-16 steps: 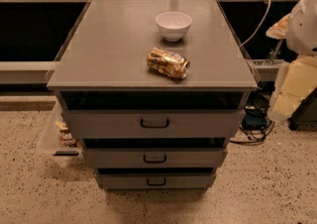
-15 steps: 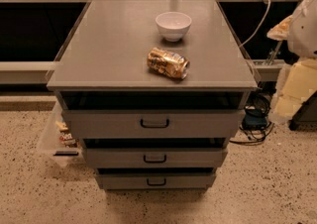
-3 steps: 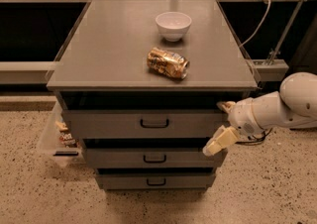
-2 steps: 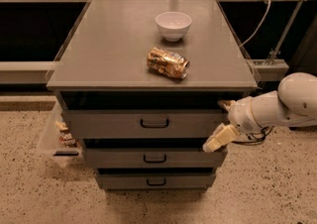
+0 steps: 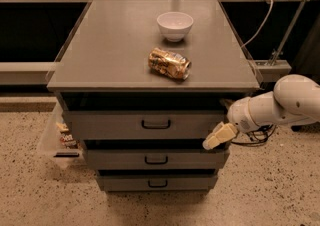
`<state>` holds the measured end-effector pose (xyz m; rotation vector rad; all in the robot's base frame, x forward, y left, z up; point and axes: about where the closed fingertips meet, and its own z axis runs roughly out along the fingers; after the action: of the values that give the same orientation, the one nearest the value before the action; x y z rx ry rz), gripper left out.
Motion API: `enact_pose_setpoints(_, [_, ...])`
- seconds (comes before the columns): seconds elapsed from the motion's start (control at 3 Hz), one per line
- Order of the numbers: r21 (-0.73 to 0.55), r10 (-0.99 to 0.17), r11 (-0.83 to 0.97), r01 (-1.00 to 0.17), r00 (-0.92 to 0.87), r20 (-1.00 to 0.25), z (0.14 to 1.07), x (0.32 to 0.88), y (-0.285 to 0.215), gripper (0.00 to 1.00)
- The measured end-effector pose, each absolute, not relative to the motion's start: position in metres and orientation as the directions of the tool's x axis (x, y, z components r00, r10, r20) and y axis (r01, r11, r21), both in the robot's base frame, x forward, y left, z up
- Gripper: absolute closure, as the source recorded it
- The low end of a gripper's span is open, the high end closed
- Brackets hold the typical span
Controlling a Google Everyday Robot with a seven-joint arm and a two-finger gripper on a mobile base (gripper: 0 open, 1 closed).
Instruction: Open top drawer
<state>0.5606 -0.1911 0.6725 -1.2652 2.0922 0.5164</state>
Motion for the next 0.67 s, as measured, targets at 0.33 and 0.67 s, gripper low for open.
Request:
enact_pose_setpoints(0.33, [0.009,-0.639,0.462,-0.887,-0.34,-0.69,0.6762,0.5608,-0.1912,0.0])
enact_pose_setpoints(0.67, [0.046,-0.638,0.457,-0.888,-0.363,-0.679,0.6762,0.5561,-0.1899,0.0])
